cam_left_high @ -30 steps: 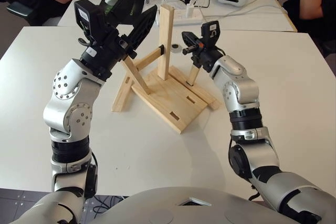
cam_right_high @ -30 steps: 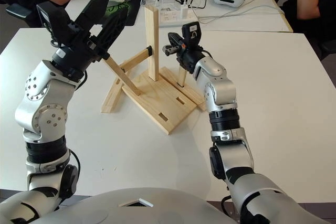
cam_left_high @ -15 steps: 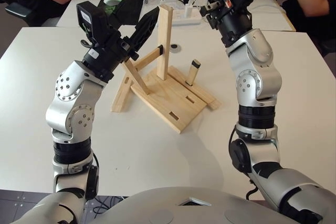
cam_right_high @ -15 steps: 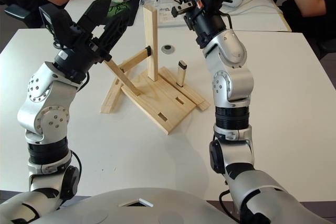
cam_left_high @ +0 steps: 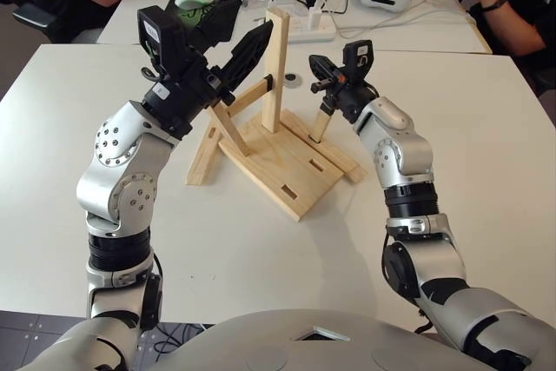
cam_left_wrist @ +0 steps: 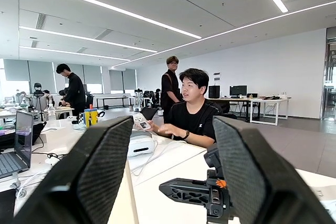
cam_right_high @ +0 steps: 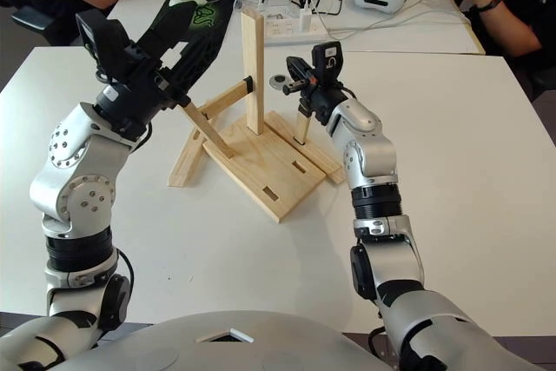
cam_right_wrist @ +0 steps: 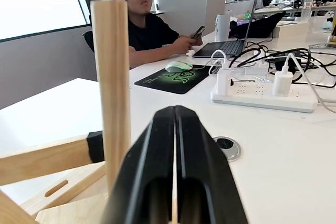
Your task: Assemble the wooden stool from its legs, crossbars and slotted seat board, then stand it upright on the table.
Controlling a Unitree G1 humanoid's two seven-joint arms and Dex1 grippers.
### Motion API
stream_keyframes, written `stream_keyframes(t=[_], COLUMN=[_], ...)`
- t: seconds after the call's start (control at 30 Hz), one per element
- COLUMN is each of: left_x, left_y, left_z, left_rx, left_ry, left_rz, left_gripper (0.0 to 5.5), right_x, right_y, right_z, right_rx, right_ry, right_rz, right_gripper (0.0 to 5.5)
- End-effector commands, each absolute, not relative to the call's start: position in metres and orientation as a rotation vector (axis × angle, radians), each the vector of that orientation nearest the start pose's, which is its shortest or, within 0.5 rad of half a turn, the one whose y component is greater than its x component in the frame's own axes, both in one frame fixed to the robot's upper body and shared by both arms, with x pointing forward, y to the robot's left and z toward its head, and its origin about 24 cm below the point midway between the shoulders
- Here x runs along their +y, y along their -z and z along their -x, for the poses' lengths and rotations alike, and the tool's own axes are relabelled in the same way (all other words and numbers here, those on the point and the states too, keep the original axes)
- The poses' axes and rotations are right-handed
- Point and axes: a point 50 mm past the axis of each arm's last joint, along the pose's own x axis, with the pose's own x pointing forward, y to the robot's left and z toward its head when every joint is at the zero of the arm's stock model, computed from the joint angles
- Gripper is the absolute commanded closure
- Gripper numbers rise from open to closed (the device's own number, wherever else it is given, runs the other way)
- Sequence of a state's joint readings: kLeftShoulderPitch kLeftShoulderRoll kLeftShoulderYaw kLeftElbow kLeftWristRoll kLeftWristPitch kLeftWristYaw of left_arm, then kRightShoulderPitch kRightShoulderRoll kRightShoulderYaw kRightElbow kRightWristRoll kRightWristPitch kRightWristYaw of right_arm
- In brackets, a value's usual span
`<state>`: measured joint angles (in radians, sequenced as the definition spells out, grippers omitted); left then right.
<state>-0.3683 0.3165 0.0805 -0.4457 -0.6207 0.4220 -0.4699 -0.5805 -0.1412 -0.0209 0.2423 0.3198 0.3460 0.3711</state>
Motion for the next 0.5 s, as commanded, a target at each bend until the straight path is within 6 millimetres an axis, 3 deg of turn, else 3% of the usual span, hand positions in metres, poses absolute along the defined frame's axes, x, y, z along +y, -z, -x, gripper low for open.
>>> stream_keyframes(t=[0.03, 0.13, 0.27, 0.33, 0.5], left_x=[0.138, 0.138, 0.136, 0.139, 0.144], left_y=[-0.21, -0.207, -0.207, -0.206, -0.208], left_z=[-0.262, -0.259, -0.256, -0.254, -0.254], left_rx=[-0.401, -0.4, -0.408, -0.413, -0.431], left_ry=[0.783, 0.765, 0.751, 0.727, 0.694], left_rz=[0.123, 0.131, 0.135, 0.131, 0.12], left_gripper=[2.68, 2.68, 2.68, 2.68, 2.68], right_x=[-0.125, -0.123, -0.137, -0.149, -0.193], right_y=[-0.149, -0.173, -0.183, -0.175, -0.127], right_z=[-0.346, -0.346, -0.347, -0.348, -0.336], right_rx=[-0.101, -0.201, -0.23, -0.186, 0.062], right_ry=[-0.485, -0.5, -0.452, -0.431, -0.429], right_rz=[-0.158, -0.148, -0.182, -0.179, 0.012], right_gripper=[5.49, 5.49, 5.3, 5.07, 4.31])
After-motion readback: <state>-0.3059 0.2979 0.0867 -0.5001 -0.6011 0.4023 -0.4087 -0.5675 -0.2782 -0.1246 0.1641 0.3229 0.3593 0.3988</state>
